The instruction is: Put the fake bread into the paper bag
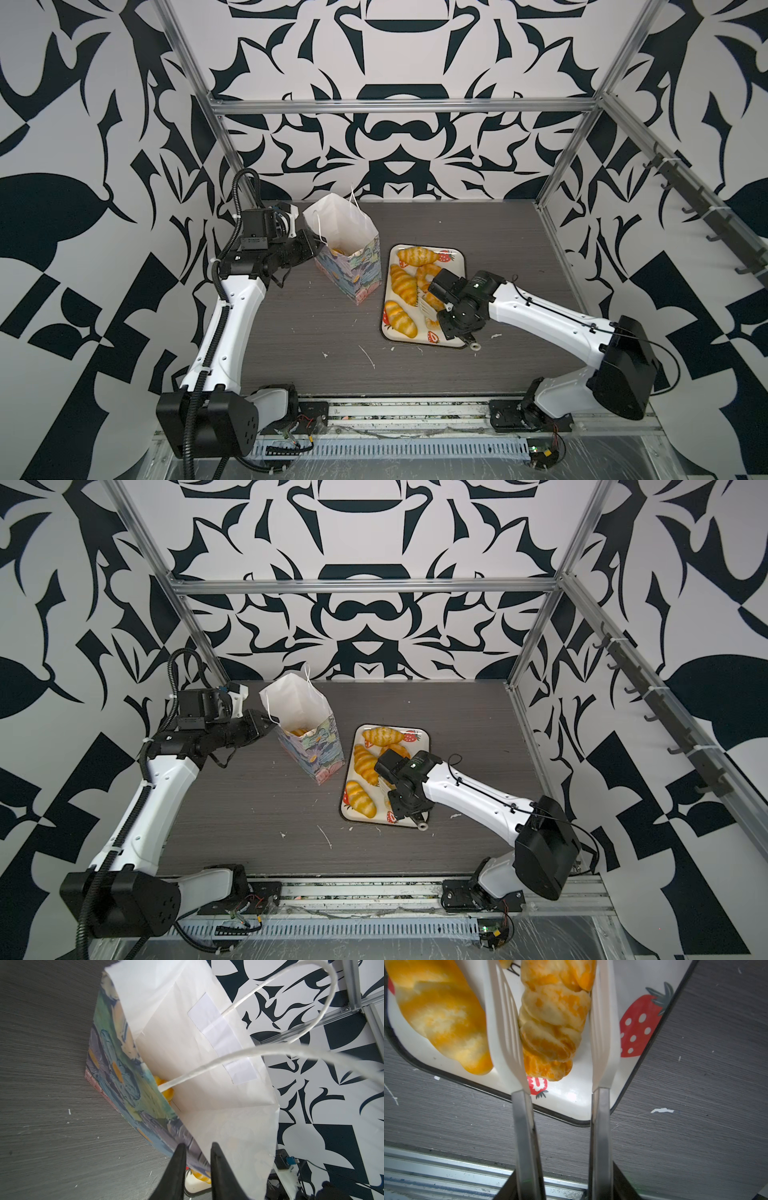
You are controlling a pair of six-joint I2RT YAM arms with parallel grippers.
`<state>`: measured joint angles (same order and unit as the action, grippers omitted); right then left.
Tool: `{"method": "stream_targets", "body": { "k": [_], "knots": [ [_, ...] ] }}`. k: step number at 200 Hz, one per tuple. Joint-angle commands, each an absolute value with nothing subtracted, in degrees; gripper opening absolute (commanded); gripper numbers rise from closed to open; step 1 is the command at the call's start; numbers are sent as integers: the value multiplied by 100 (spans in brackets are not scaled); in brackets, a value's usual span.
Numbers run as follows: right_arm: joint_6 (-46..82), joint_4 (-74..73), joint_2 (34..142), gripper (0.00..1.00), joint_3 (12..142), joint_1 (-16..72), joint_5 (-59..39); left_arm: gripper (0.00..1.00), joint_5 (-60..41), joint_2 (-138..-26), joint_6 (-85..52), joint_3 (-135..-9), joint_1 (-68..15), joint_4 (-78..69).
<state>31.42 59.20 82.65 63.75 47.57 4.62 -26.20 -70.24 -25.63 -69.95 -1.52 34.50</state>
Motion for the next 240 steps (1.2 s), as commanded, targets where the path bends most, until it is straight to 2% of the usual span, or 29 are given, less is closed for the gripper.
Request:
{"method": "stream_targets", "body": {
  "k": [1, 47, 126, 240],
  "knots": [
    [3093, 6084, 8092, 52, 6603, 4737, 658, 24, -2645, -6964, -2533, -6938, -167, 3437],
    [3103, 5985, 8221, 52, 6627, 4737, 602, 24, -2645, -6950, -2531, -6915, -167, 3430],
    [3085, 5985, 8188, 43, 6765, 4737, 645, 24, -2639, -6987, -2531, -6926, -160, 3428],
    [2853, 6306, 8108, 42, 7453, 4732, 1005, 24, -2645, -6970, -2532, -6970, -166, 3465]
  ]
}}
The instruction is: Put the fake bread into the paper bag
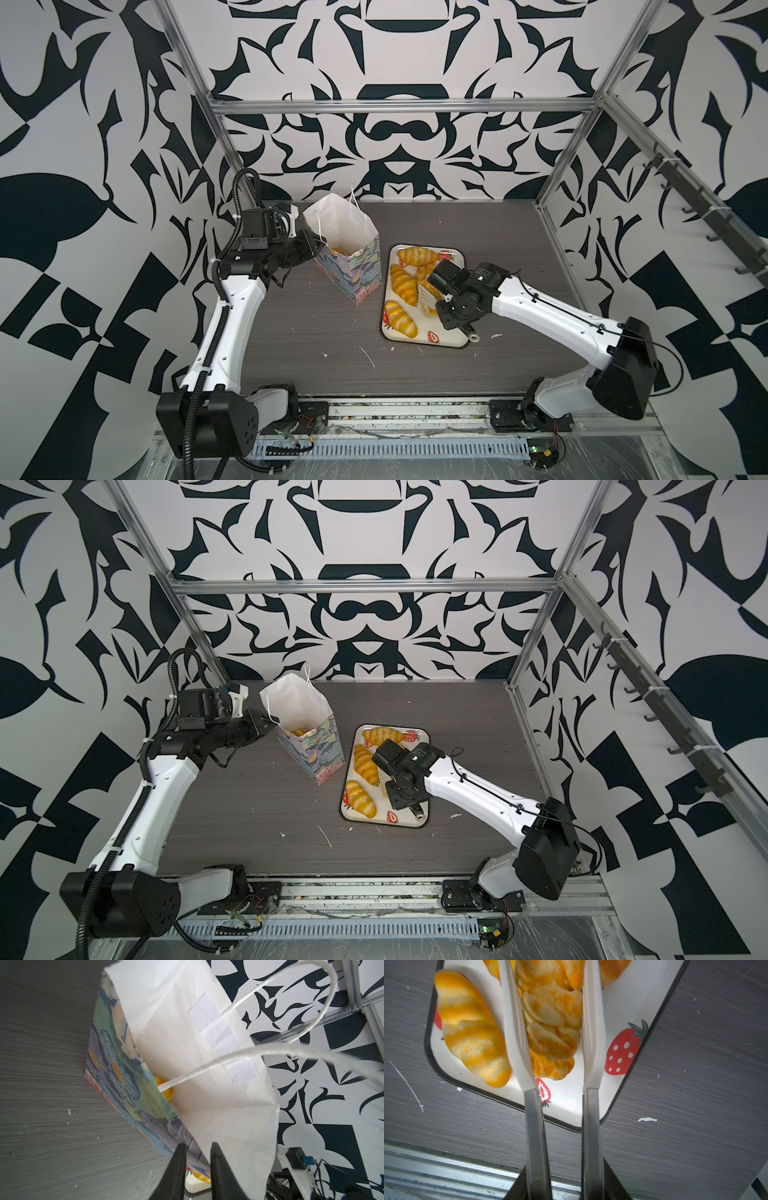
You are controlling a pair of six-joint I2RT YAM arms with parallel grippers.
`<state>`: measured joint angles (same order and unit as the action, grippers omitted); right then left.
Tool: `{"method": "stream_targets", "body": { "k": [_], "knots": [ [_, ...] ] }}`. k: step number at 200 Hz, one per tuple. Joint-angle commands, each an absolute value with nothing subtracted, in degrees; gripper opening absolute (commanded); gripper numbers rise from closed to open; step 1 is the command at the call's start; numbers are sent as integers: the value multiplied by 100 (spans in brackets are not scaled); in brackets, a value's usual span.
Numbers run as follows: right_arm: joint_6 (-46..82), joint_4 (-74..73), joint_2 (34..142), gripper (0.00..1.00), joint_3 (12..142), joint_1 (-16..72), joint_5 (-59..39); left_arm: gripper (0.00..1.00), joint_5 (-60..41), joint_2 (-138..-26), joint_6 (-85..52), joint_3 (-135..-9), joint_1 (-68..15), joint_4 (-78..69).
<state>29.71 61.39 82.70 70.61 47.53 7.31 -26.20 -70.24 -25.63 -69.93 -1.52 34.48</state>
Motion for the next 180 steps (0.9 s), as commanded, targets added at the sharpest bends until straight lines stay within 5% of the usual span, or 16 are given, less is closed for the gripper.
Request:
{"method": "stream_targets", "body": {
  "k": [1, 180],
  "knots": [
    [2855, 6308, 8110, 42, 7458, 4726, 1008, 24, -2645, -6974, -2531, -6970, -166, 3468],
    [2373, 6539, 8396, 41, 9232, 4682, 1591, 24, -2625, -6963, -2509, -7044, -165, 3531]
  ]
}}
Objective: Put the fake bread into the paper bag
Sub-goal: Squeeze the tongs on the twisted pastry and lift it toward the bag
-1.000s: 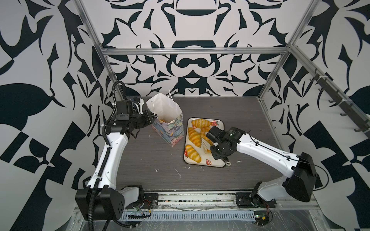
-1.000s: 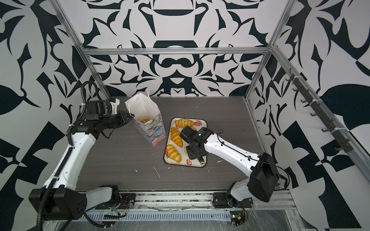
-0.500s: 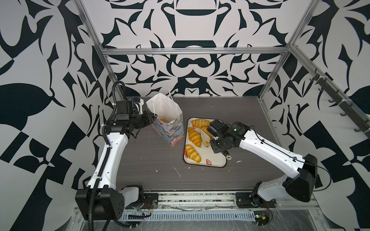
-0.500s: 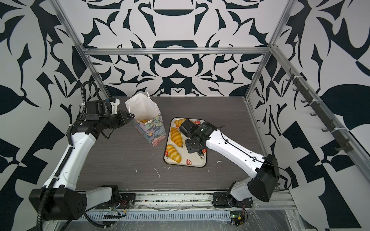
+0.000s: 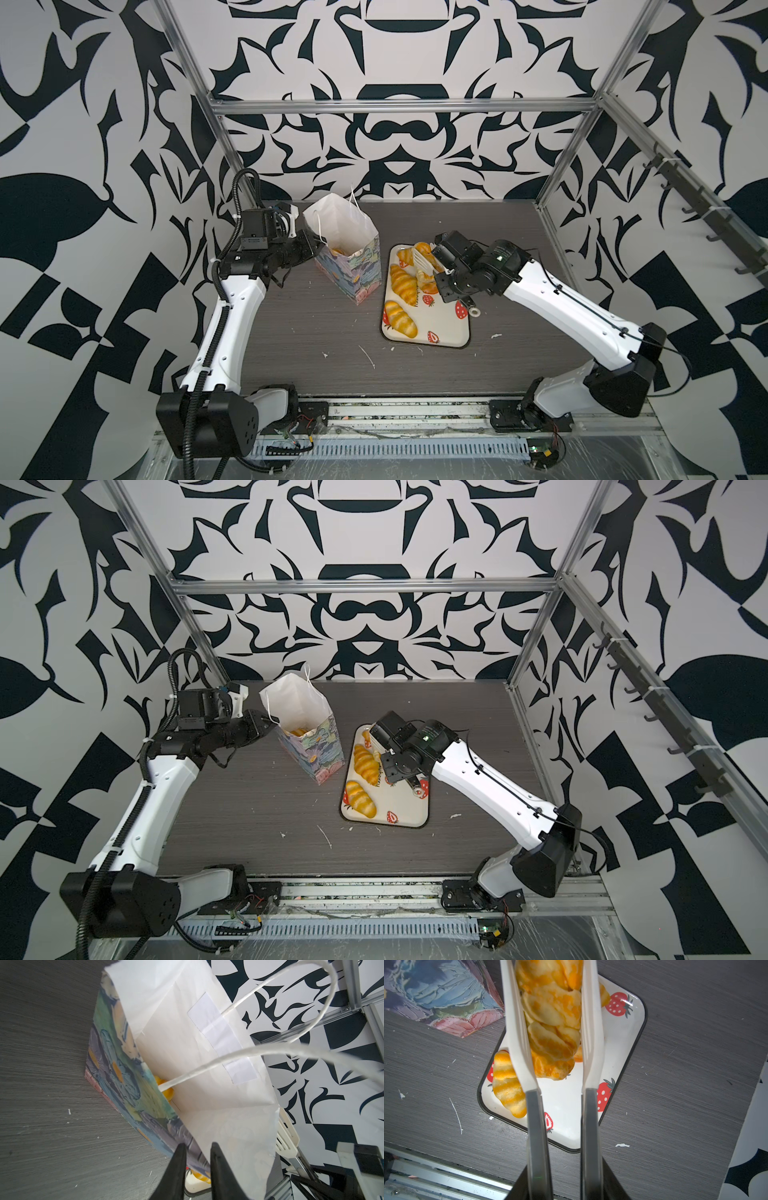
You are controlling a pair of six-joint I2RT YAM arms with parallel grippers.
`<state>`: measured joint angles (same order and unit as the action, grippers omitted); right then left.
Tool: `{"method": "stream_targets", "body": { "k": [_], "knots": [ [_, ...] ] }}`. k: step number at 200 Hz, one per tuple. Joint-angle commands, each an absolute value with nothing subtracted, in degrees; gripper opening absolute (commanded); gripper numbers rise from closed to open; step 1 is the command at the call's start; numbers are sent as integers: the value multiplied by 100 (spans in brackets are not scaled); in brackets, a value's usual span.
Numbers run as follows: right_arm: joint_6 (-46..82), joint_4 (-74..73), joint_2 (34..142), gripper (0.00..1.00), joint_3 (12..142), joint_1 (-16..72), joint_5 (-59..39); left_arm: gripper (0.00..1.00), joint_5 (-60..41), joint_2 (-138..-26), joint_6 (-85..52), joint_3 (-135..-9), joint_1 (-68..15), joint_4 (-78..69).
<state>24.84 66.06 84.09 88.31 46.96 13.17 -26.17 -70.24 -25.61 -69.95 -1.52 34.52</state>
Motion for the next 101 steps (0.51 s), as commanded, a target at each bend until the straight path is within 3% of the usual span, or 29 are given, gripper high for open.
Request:
{"method": "stream_targets", "body": {
  "k": [1, 101],
  "knots": [
    [2369, 6539, 8399, 41, 9243, 4679, 1595, 24, -2622, -6962, -2507, -7047, -166, 3532],
    [2280, 6478, 8736, 40, 10410, 4687, 1437, 24, -2619, -6949, -2490, -7031, -167, 3550]
  ]
}}
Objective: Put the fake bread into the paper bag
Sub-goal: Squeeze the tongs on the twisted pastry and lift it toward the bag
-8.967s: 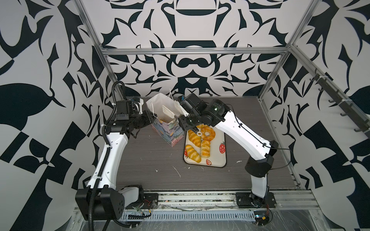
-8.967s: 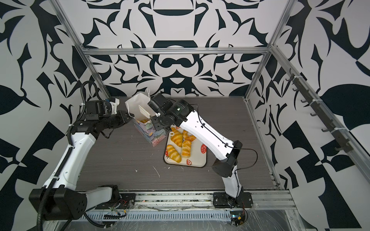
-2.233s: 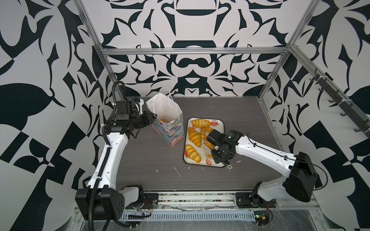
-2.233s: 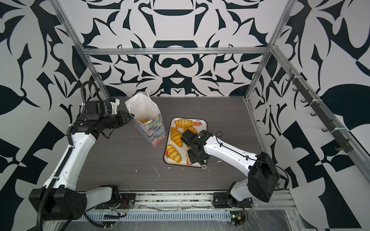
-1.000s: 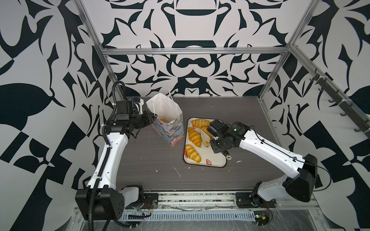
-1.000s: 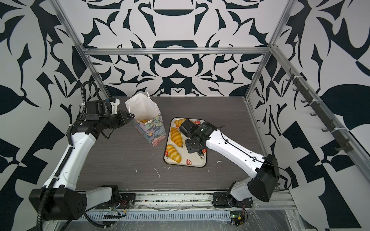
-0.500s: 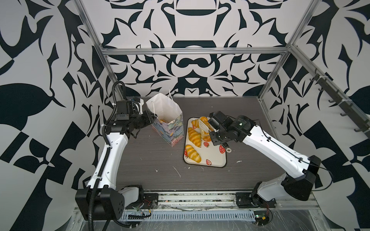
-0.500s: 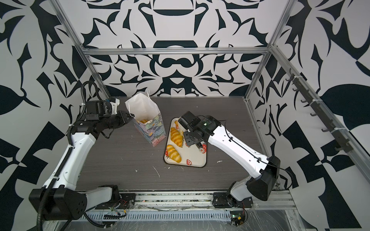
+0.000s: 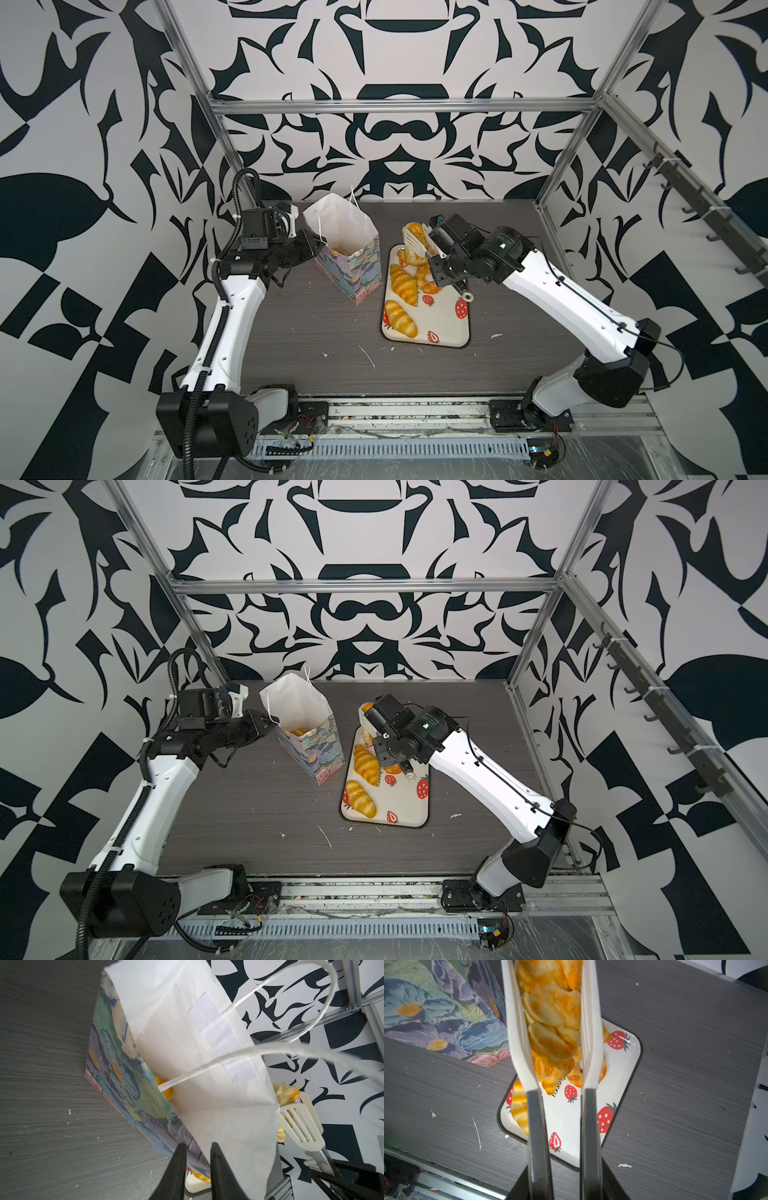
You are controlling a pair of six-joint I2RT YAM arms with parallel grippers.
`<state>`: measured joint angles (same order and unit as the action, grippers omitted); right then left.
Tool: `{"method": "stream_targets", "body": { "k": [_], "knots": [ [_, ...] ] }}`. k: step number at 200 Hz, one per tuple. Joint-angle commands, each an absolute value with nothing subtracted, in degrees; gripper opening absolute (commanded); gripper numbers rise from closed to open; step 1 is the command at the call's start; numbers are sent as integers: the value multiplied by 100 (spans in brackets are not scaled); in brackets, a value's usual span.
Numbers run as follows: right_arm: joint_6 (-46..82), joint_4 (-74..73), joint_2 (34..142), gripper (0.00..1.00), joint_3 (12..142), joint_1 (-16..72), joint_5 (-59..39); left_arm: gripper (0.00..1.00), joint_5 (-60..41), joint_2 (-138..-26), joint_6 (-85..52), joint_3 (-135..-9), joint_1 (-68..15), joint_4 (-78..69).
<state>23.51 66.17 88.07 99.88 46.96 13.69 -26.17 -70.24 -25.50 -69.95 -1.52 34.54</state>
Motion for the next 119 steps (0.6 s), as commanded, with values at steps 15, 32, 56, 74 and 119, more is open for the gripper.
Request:
{"method": "stream_targets", "body": {
  "k": [15, 32, 56, 74, 119],
  "knots": [
    [2260, 6452, 8758, 40, 10532, 4693, 1415, 24, -2619, -6947, -2488, -7022, -167, 3537],
    [2240, 6435, 8809, 40, 10703, 4687, 1398, 24, -2627, -6945, -2488, -7022, -167, 3540],
    [2215, 6401, 8879, 40, 10958, 4691, 1365, 24, -2631, -6954, -2488, -7039, -167, 3536],
    [2184, 6393, 8977, 40, 11185, 4703, 1305, 24, -2635, -6944, -2489, -7031, -167, 3536],
    [2086, 6497, 9404, 40, 11945, 4871, 1251, 24, -2644, -6939, -2487, -7013, -167, 3543]
  ]
}}
